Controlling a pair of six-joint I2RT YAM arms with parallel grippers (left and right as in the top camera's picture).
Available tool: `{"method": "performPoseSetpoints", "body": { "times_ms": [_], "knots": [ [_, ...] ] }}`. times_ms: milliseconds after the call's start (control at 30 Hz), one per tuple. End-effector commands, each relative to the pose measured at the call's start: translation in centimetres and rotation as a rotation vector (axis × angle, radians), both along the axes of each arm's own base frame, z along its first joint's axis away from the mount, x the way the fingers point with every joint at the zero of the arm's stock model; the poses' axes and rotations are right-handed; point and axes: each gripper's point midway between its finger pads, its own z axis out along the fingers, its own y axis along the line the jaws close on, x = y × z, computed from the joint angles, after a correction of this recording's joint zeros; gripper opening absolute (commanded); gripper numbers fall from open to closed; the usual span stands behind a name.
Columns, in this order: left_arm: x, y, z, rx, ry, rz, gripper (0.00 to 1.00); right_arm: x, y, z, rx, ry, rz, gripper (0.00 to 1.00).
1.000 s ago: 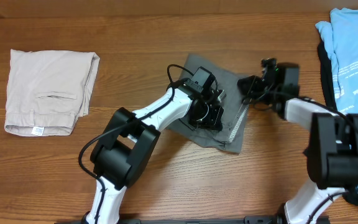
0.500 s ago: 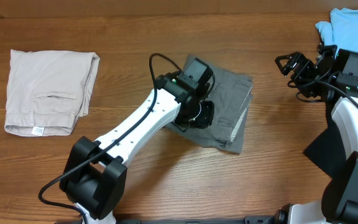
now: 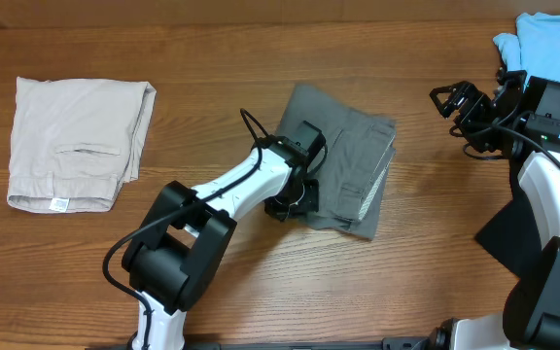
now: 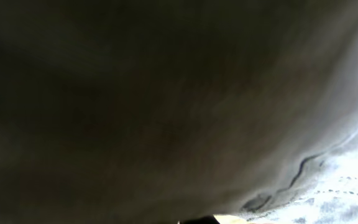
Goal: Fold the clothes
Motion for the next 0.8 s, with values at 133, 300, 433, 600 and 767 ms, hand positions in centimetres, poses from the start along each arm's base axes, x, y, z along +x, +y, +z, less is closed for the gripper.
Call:
{"method": "performPoseSetpoints", "body": {
  "times_ms": [133,300,433,600,767],
  "knots": [
    [6.1,10.5,-2.0,0.304,-0.145,0.156,0.05,0.2,0.1,0.4,0.003,-0.013,0.004,1.00],
    [11.9,17.7,-1.4,0.368,-0.292,0.257,0.24,0.2,0.1,0.4,0.003,-0.013,0.004,1.00],
    [16.1,18.7,0.4,0.124,-0.353,0.266,0.40,0.2,0.1,0.4,0.003,-0.013,0.004,1.00],
    [17.6,19.4,6.6,0.035,-0.340,0.326,0.50,0.2,0.1,0.4,0.003,-0.013,0.004,1.00],
    [15.1,17.0,13.1,0.024,-0.320,0.304,0.51,0.2,0.1,0.4,0.003,-0.013,0.004,1.00]
  ]
}}
